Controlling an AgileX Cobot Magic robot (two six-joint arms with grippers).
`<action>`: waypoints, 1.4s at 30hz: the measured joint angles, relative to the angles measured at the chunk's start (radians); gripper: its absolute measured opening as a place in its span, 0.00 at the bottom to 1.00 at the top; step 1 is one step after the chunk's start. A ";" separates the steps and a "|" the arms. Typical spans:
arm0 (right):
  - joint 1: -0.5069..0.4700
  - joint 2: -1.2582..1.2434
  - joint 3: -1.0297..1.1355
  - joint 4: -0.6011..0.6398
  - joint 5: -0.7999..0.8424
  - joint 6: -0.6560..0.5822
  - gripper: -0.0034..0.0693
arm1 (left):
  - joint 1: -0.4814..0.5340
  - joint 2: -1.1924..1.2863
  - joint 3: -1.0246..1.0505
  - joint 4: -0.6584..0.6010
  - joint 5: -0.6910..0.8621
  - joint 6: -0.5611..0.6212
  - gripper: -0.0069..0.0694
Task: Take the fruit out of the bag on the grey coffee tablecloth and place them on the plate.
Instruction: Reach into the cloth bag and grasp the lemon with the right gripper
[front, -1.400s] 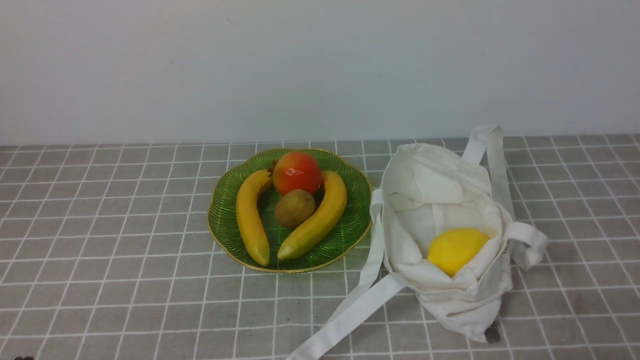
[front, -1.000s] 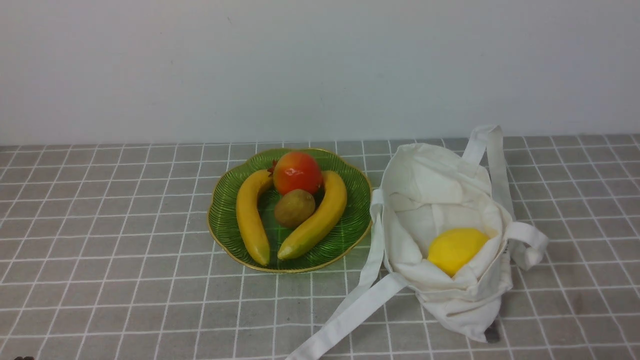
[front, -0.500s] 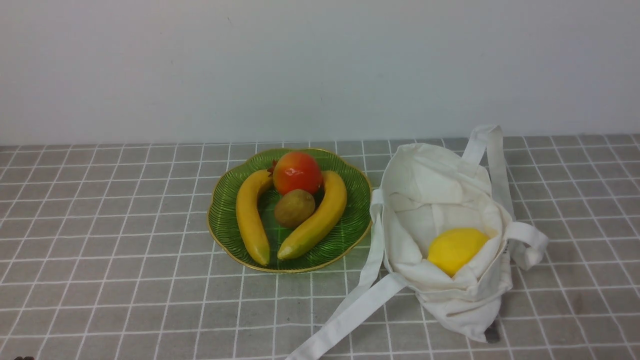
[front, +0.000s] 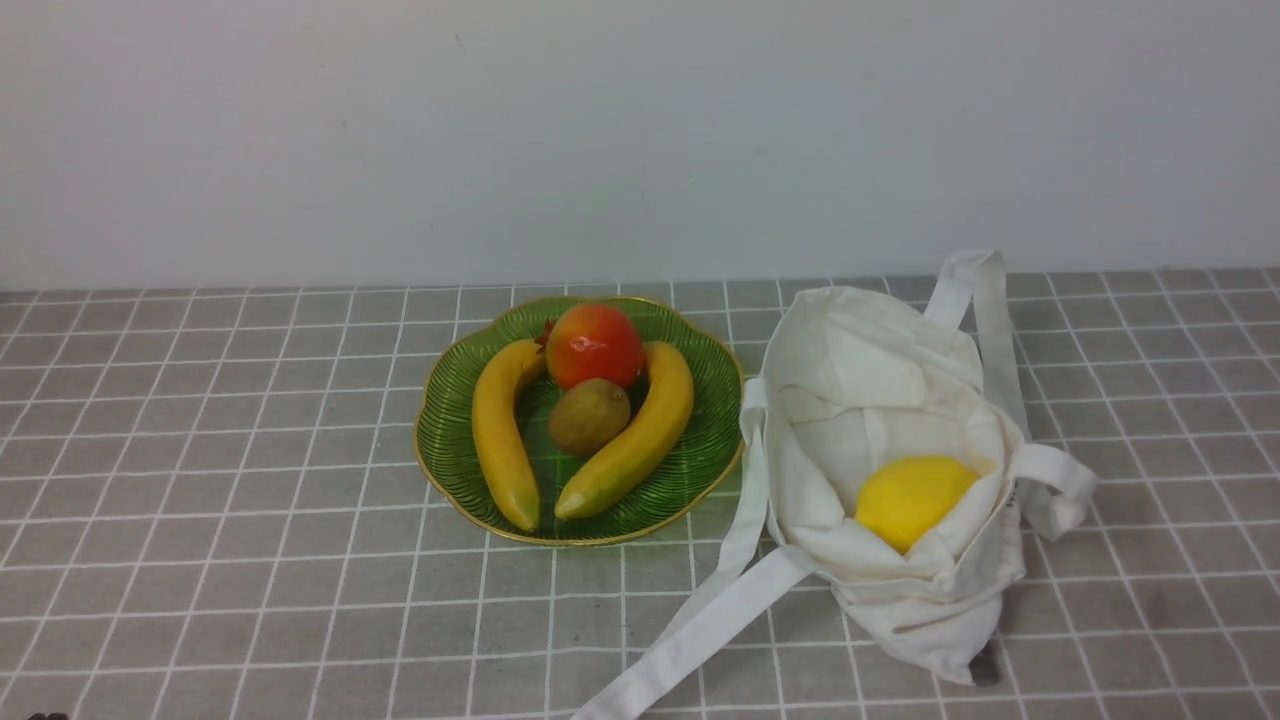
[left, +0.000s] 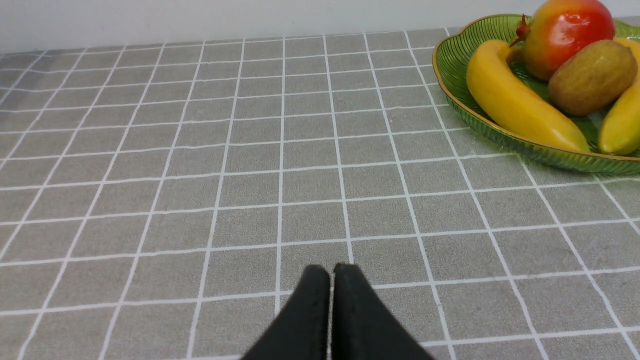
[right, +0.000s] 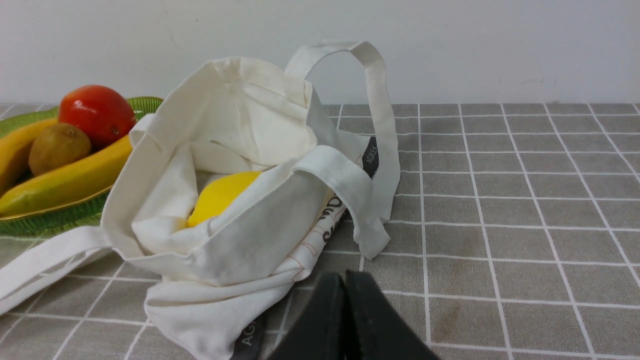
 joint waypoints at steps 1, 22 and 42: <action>0.000 0.000 0.000 0.000 0.000 0.000 0.03 | 0.000 0.000 0.000 0.000 0.000 0.000 0.08; 0.000 0.000 0.002 0.722 -0.069 0.353 0.03 | 0.000 0.000 0.000 0.000 0.000 0.000 0.08; 0.000 0.363 -0.485 0.469 0.262 -0.180 0.03 | 0.000 0.000 0.000 0.000 0.000 0.000 0.08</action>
